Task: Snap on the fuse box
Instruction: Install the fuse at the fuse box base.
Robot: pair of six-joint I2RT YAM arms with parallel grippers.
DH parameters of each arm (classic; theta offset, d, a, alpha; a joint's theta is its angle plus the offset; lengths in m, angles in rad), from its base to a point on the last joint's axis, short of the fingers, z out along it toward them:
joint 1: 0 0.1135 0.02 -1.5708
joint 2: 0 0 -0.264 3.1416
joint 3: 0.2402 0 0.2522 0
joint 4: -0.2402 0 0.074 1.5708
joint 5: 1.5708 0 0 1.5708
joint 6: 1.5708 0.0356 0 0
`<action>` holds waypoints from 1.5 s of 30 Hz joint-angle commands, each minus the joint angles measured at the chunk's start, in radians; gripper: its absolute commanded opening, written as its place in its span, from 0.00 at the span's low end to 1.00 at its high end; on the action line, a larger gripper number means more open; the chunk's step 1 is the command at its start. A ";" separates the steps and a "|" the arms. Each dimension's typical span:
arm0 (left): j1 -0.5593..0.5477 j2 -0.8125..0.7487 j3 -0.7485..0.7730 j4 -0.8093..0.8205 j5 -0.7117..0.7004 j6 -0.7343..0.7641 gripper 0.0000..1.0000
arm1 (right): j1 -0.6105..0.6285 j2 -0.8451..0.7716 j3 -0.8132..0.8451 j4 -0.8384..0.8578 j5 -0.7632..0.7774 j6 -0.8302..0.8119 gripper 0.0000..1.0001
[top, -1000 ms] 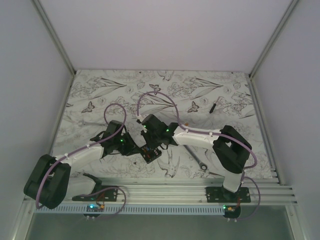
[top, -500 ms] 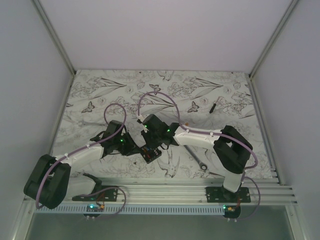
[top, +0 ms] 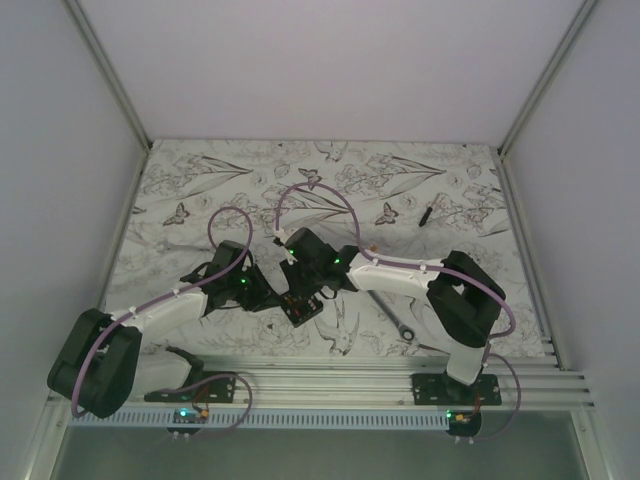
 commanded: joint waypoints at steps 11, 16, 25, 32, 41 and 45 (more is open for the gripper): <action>-0.005 -0.007 0.011 0.008 -0.001 -0.008 0.20 | -0.015 0.017 -0.002 -0.022 0.044 0.004 0.25; -0.005 -0.007 0.011 0.008 -0.002 -0.008 0.20 | -0.022 0.004 -0.010 -0.030 0.059 0.007 0.24; -0.005 -0.008 0.010 0.008 -0.001 -0.008 0.20 | -0.024 -0.045 -0.031 0.025 0.006 0.010 0.25; -0.005 -0.008 0.010 0.008 -0.001 -0.008 0.20 | -0.023 -0.054 -0.039 0.059 -0.039 0.022 0.28; -0.005 -0.011 0.010 0.008 0.000 -0.008 0.20 | -0.021 -0.004 -0.029 0.060 -0.047 0.031 0.29; -0.005 -0.011 0.010 0.008 0.000 -0.007 0.20 | -0.021 0.015 -0.027 0.053 -0.039 0.035 0.28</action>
